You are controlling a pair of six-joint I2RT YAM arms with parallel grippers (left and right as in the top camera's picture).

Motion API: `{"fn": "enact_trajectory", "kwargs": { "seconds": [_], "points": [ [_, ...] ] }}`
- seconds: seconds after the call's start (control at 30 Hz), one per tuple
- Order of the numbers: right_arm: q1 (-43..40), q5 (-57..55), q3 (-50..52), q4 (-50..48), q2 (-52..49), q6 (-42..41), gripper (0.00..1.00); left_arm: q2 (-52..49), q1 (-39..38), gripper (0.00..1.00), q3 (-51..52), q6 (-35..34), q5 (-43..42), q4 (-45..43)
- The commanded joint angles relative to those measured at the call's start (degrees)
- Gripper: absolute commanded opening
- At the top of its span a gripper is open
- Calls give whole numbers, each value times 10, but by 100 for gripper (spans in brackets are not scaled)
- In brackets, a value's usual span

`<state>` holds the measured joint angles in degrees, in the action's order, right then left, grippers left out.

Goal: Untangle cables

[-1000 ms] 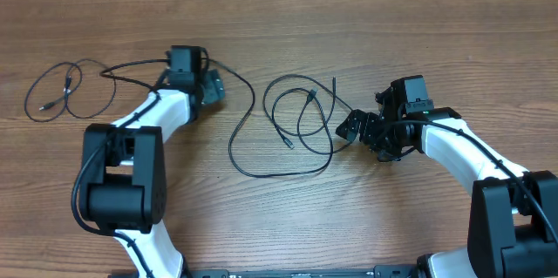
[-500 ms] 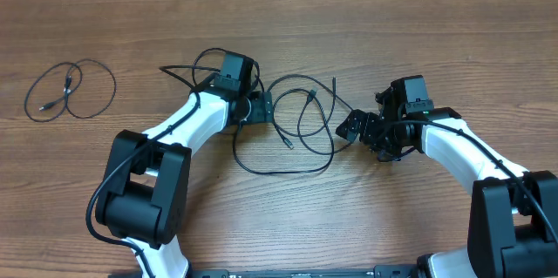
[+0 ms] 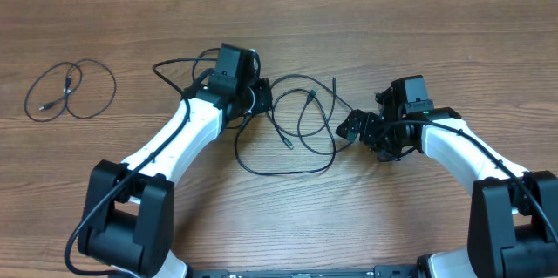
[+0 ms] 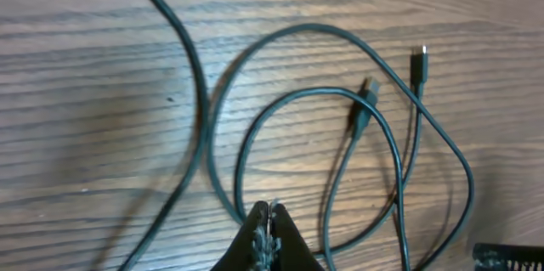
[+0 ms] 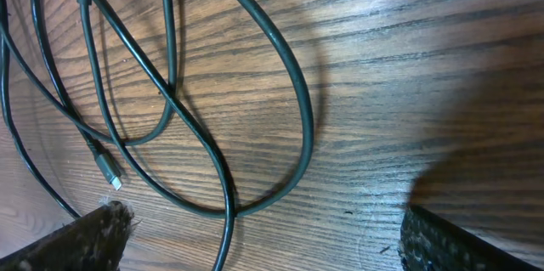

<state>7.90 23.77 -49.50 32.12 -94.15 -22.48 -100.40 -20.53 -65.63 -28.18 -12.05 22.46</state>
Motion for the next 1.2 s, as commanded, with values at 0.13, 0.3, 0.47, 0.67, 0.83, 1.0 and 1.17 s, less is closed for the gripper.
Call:
{"fn": "enact_trajectory", "kwargs": {
  "seconds": [0.13, 0.3, 0.47, 0.67, 0.83, 1.0, 1.17],
  "points": [
    [-2, 3, -16, -3, -1, 0, 100, -1, -45, 4, 0, 0, -10, 5],
    [-2, 3, -16, -9, -1, -1, 100, -1, -62, 5, 0, 49, 2, -2],
    [-2, 10, -16, -59, -1, -5, 100, -1, -64, 4, 0, 51, 7, 2],
    [-2, 46, -16, -77, -1, -5, 93, -1, -64, 5, 0, 50, 96, 0],
    [-2, 109, -24, -83, -1, -2, 4, -1, -64, 4, 0, 50, 199, 0],
    [1, 143, -67, -68, -1, -3, 4, -1, -48, 4, 0, 50, 211, -2],
    [26, 147, -75, -88, -1, -45, 10, -1, -22, 4, 0, 48, 189, 0]
  ]
}}
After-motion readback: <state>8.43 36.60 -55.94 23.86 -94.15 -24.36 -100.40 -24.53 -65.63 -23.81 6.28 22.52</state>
